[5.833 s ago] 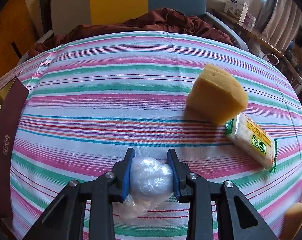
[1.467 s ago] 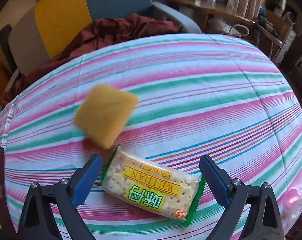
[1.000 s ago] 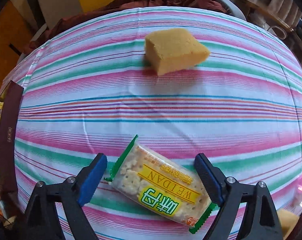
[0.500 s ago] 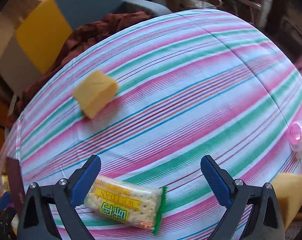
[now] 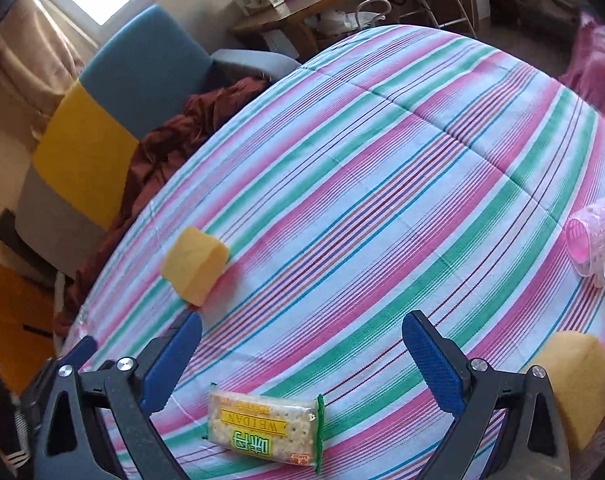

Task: Organize objects
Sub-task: 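Move the left tool to the yellow sponge and close on it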

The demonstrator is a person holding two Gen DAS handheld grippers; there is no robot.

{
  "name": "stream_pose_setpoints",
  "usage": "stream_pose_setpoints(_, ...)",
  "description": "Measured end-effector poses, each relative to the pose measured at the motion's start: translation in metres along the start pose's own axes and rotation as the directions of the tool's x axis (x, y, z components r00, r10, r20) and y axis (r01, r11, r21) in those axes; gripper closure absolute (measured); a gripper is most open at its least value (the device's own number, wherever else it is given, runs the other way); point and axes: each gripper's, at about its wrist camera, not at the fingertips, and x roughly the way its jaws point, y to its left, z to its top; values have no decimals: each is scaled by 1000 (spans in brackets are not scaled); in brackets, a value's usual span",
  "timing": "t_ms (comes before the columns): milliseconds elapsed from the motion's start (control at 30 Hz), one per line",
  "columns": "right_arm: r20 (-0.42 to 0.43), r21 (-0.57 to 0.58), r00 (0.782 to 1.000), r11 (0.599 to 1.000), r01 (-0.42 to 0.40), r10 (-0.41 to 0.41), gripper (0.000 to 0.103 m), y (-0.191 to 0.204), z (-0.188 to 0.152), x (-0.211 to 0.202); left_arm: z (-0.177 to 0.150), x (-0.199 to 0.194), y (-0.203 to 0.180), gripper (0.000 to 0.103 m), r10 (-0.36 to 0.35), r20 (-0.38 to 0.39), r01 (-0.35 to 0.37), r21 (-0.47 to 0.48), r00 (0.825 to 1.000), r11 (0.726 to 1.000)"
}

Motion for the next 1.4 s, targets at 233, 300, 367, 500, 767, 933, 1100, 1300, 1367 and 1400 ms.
stream_pose_setpoints(233,3,97,998,993,-69,69,1,-12,2,-4,24,50,-17,21,24,-25,-21,103,999,994)
stream_pose_setpoints(300,-10,81,996,993,-86,87,0,-8,1,-2,30,67,-21,21,35,-39,-29,135,999,990)
stream_pose_setpoints(367,-19,73,995,993,-94,96,0,-4,4,4,34,84,-23,21,39,-56,-30,157,998,987)
stream_pose_setpoints(500,-35,63,994,993,-99,101,0,-2,3,7,40,110,-27,21,91,-86,-73,199,992,977)
stream_pose_setpoints(767,-59,14,995,997,-79,80,0,4,3,15,24,103,-8,50,21,-67,-15,86,998,996)
stream_pose_setpoints(933,-114,-66,989,993,-101,93,0,20,-1,26,-24,64,26,51,41,-78,-45,-49,996,998)
stream_pose_setpoints(1100,-203,-182,977,978,-102,64,0,42,-15,48,-88,12,64,51,96,-103,-117,-221,990,968)
stream_pose_setpoints(1300,-318,-305,948,948,-89,-13,0,58,-36,72,-162,-49,61,51,146,-102,-169,-278,984,945)
stream_pose_setpoints(1367,-331,-371,943,924,-96,-35,0,69,-47,73,-181,-62,54,51,143,-95,-166,-306,985,938)
stream_pose_setpoints(1400,-359,-386,933,913,-132,-17,0,74,-52,75,-191,-70,50,51,154,-85,-172,-300,984,938)
